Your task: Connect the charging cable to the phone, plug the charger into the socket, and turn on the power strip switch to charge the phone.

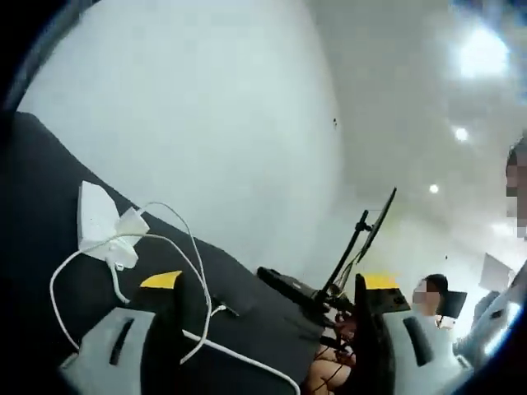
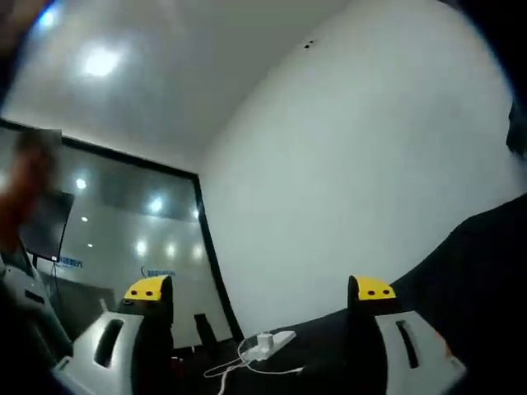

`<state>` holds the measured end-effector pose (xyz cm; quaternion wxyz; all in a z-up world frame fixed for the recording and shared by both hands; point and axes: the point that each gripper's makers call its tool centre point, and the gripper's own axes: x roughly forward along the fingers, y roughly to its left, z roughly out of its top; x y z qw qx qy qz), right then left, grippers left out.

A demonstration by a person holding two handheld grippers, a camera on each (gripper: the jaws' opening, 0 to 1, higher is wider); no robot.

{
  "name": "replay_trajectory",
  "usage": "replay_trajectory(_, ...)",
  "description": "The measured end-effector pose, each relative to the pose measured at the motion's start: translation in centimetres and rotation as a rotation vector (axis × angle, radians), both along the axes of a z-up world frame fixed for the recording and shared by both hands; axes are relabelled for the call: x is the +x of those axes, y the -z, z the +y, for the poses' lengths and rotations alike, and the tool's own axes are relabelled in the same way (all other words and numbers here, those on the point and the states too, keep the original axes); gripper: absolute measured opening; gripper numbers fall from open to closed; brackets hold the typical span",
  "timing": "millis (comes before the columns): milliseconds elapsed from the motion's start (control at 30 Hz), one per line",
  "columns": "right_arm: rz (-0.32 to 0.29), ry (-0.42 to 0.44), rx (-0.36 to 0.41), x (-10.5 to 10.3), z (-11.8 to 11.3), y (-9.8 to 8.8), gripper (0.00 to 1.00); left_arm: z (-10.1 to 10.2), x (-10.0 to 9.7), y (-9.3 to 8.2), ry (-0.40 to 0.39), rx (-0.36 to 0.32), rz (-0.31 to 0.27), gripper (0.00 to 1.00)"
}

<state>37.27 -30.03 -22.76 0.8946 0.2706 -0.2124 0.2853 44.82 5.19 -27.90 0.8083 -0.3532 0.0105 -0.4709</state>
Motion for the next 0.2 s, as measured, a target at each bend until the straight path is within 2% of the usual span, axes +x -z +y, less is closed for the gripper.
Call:
replay_trajectory(67, 0.029, 0.005, -0.004, 1.1, -0.1, 1.2, 0.84, 0.7, 0.5, 0.3, -0.028, -0.023, -0.007, 0.96)
replay_trajectory(200, 0.074, 0.004, 0.001, 3.2, -0.4, 3.1, 0.84, 1.1, 1.0, 1.4, -0.043, 0.008, -0.006, 0.96)
